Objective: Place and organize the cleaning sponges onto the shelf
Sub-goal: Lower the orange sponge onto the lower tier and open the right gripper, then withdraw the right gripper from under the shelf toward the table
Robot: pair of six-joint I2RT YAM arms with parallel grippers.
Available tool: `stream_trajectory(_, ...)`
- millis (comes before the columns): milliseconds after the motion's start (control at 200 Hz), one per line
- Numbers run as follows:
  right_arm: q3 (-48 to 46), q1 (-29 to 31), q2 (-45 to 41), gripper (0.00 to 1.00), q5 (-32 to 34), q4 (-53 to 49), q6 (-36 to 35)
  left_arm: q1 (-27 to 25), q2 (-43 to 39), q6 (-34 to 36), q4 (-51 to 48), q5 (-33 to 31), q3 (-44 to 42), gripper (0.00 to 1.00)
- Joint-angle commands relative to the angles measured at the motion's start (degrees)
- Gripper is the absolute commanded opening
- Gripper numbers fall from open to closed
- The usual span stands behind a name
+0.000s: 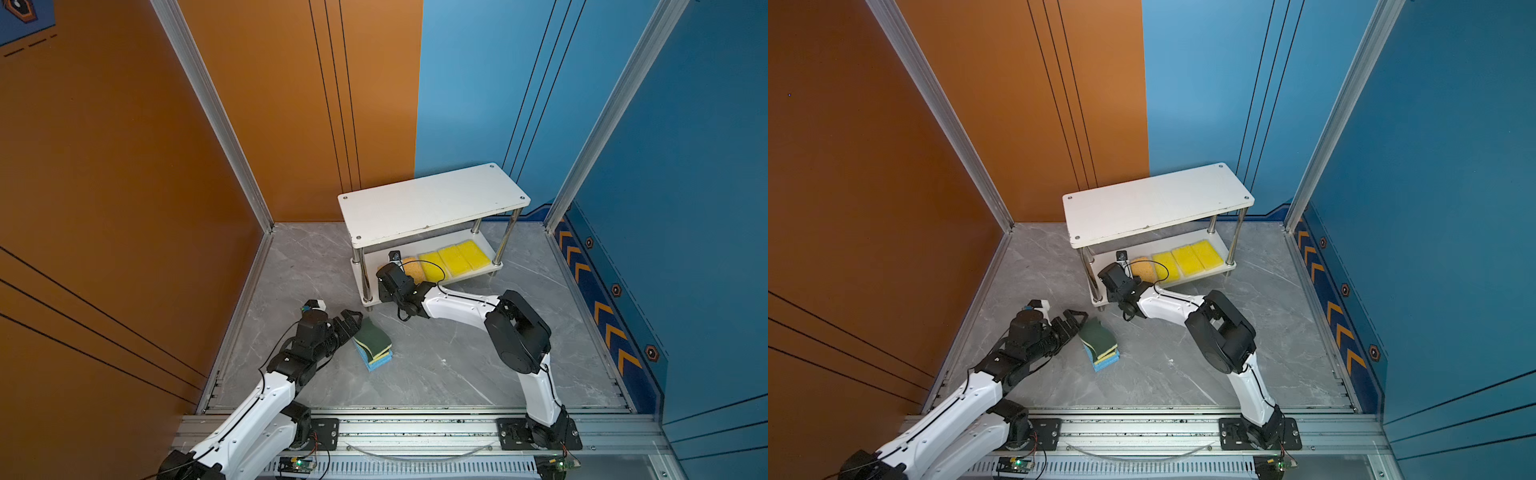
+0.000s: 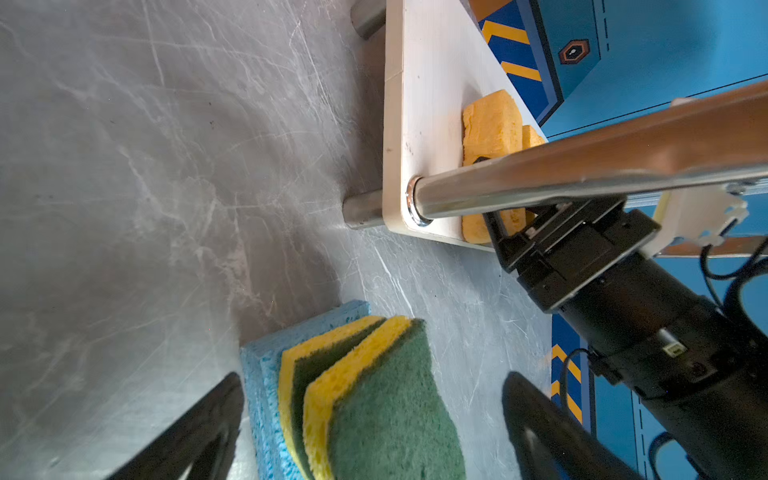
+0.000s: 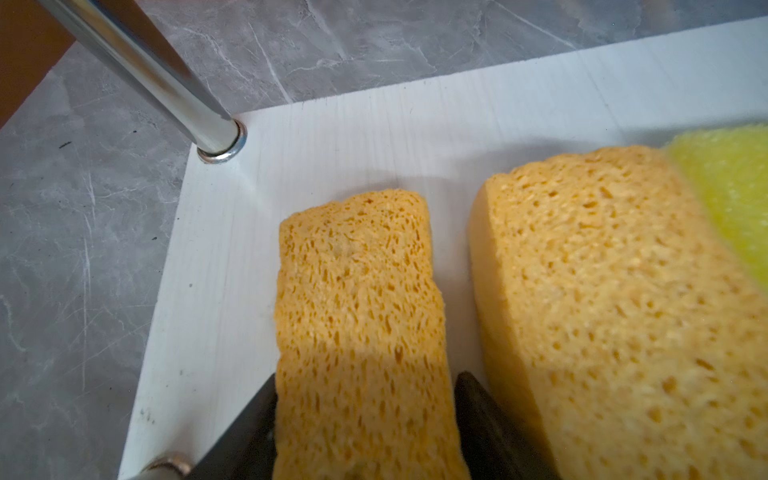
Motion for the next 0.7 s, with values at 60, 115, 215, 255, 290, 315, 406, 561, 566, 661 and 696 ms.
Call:
stream_trajectory(60,0.1,0.5,-0.3,0.69,0.6,-1.6,-1.0,0.8,-0.9,0.2,-1.1,1.1,-0.4,0.97)
stream_trajectory(115,-0.2,0.7,-0.4,0.71,0.8,-1.6,-1.4,0.7,-1.0,0.2,-1.1,1.0,-0.4,0.98)
stream_trajectory(215,-1.0,1.0,-2.7,0.72,1.6,-1.2,-2.1,0.7,-1.0,0.3,-1.2,0.9,-0.5,0.98)
stream_trajectory(255,-1.2,1.2,-3.2,0.73,2.1,-1.3,-2.4,0.7,-1.1,0.1,-1.2,0.9,-0.6,0.98)
stream_trajectory(290,-1.5,1.2,-3.6,0.74,2.3,-1.2,-2.5,0.8,-1.0,0.2,-1.2,0.9,-0.5,0.98)
stream_trajectory(315,-1.7,1.2,-3.8,0.75,2.4,-1.3,-2.6,0.8,-1.0,0.3,-1.4,0.9,-0.4,0.98)
stream_trajectory(406,-2.5,1.2,-4.7,0.76,2.3,-1.2,-2.7,0.9,-1.0,0.8,-2.5,0.7,0.3,0.98)
stream_trajectory(561,-4.5,1.3,-6.7,0.78,1.4,-0.6,-3.9,0.9,-1.3,0.9,-2.7,0.7,0.6,0.98)
stream_trajectory(566,-4.5,1.2,-6.8,0.78,1.3,-0.5,-3.9,0.9,-1.4,0.9,-2.7,0.7,0.6,0.97)
stream_trajectory(661,-6.3,1.5,-8.2,0.78,0.4,1.1,-5.4,0.9,-1.5,0.9,-2.7,0.6,0.7,0.97)
stream_trajectory(696,-7.1,1.5,-8.7,0.79,0.3,1.8,-6.2,0.9,-1.4,0.9,-2.8,0.7,0.7,0.97)
